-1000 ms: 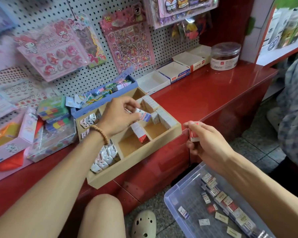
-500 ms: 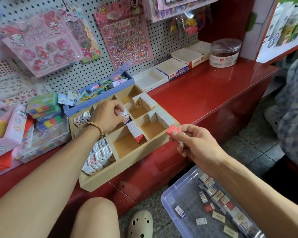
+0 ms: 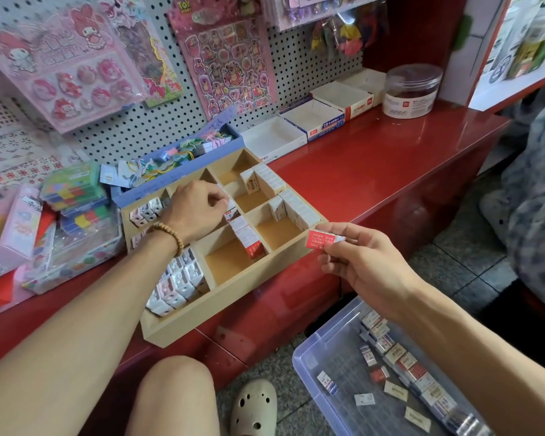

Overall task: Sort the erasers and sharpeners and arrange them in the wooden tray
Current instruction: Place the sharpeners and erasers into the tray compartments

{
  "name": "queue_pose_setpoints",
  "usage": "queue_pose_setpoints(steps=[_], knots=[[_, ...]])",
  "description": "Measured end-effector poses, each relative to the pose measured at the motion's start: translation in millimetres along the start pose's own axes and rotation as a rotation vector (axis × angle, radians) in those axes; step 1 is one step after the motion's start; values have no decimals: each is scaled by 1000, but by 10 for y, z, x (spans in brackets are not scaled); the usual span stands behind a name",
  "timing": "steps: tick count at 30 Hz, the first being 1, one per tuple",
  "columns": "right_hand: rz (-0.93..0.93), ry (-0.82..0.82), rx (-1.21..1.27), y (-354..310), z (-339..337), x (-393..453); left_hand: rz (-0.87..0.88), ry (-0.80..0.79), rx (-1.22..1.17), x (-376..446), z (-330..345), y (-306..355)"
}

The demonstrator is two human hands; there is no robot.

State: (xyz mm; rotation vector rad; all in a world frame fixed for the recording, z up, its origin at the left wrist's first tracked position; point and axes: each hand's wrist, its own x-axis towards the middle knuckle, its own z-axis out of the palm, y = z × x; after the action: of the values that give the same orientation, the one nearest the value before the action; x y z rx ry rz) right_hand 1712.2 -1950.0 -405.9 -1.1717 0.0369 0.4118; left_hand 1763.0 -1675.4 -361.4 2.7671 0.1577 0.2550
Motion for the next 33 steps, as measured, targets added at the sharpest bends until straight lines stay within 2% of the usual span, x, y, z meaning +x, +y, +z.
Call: queue_pose_setpoints(steps=[2, 4, 9, 12, 15, 20, 23, 28, 33], knots=[[-14, -8, -42, -12, -10, -34, 30, 105, 38, -68, -67, 109], [-33, -22, -88, -30, -8, -71, 76, 163, -100, -212, -124, 304], [-86, -20, -40, -84, 46, -173, 146, -220, -572, -725, -100, 872], [-122, -43, 23, -128, 57, -250, 138, -274, -738, -865, -46, 1004], [-146, -53, -28, -186, 59, -348, 112, -276, -813, -930, -86, 1046], [-154, 10, -238, -132, 124, -446, 158, -244, -635, -976, -255, 986], [-133, 75, -302, -91, 77, -467, 187, -172, -359, -903, -425, 792], [-133, 112, -381, -121, -19, -522, 158, -186, -80, -794, -443, 507], [-138, 126, -472, -126, -85, -548, 155, -184, -63, -752, -259, 498]])
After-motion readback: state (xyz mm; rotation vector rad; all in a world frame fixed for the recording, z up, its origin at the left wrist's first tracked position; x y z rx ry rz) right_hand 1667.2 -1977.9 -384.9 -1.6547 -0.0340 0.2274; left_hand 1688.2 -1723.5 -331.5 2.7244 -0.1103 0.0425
